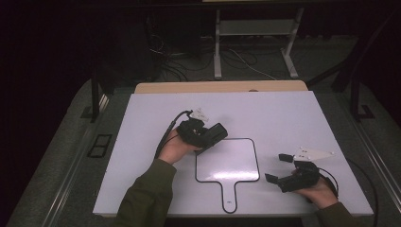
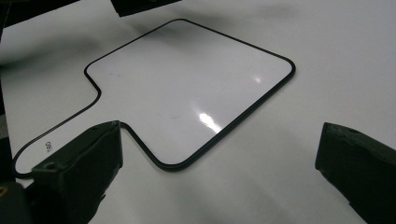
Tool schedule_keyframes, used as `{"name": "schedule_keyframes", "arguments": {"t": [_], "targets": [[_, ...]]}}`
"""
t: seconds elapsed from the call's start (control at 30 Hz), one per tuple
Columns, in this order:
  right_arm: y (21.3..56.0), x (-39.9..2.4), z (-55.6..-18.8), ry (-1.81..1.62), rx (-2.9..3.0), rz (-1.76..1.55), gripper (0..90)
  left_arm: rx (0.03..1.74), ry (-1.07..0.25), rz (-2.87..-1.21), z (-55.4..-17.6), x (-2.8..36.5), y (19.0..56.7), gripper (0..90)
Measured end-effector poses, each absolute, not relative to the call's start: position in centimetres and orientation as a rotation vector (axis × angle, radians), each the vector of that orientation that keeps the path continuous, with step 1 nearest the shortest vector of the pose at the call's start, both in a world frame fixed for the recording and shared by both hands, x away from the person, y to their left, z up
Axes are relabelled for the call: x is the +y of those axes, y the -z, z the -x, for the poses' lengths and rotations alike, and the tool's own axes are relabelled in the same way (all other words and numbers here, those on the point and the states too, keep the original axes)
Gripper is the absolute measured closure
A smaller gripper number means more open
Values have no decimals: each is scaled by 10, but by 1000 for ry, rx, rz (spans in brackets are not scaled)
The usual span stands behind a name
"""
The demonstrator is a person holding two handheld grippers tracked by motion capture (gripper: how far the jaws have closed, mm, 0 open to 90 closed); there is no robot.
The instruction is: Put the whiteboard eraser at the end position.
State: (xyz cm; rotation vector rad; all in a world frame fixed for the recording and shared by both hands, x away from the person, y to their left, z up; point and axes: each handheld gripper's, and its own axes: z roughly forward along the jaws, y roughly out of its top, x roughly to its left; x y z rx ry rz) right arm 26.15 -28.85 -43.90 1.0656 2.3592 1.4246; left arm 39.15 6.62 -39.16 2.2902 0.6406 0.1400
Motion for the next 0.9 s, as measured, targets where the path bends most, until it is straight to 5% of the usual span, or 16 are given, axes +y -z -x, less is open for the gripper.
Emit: {"name": "schedule_keyframes", "arguments": {"t": [0.9], "targets": [[439, -289, -261, -1433, 2362, -1065, 0, 703, -209, -2337, -489, 19, 400, 396]]}}
